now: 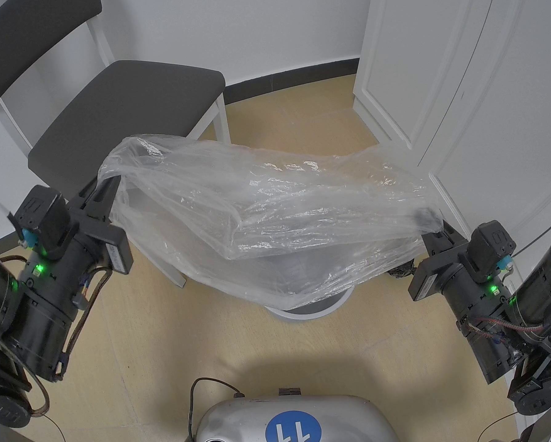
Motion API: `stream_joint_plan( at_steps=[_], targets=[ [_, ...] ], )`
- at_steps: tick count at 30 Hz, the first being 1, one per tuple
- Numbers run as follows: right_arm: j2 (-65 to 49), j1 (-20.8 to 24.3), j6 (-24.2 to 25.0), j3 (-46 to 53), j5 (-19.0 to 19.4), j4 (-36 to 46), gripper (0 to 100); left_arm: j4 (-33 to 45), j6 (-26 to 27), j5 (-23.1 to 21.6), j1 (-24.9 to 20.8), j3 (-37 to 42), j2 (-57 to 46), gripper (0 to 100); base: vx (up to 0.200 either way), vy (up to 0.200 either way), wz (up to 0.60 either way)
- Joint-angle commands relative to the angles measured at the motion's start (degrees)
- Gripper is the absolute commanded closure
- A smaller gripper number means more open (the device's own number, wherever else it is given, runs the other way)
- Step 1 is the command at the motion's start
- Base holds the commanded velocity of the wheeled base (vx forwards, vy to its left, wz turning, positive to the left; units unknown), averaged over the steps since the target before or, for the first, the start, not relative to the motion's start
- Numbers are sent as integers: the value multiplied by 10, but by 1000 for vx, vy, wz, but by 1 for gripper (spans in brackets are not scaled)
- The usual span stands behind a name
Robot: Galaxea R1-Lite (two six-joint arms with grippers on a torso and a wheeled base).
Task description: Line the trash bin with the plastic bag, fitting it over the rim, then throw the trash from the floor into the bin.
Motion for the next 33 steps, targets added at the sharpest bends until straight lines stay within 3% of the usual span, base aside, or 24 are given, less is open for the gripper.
stream_joint_plan(
  at_steps=[1,15,33],
  targets=[
    [-22,-1,-12,15,-5,-10,100,-1,25,1,-3,27,-49,100,0,0,0],
    [-48,-53,-14,38,-4,-10,100,3,10,1,12,29,-48,100,0,0,0],
    [-53,-80,-43,76,-2,-10,100,4,3,-2,52,32,-51,100,0,0,0]
  ],
)
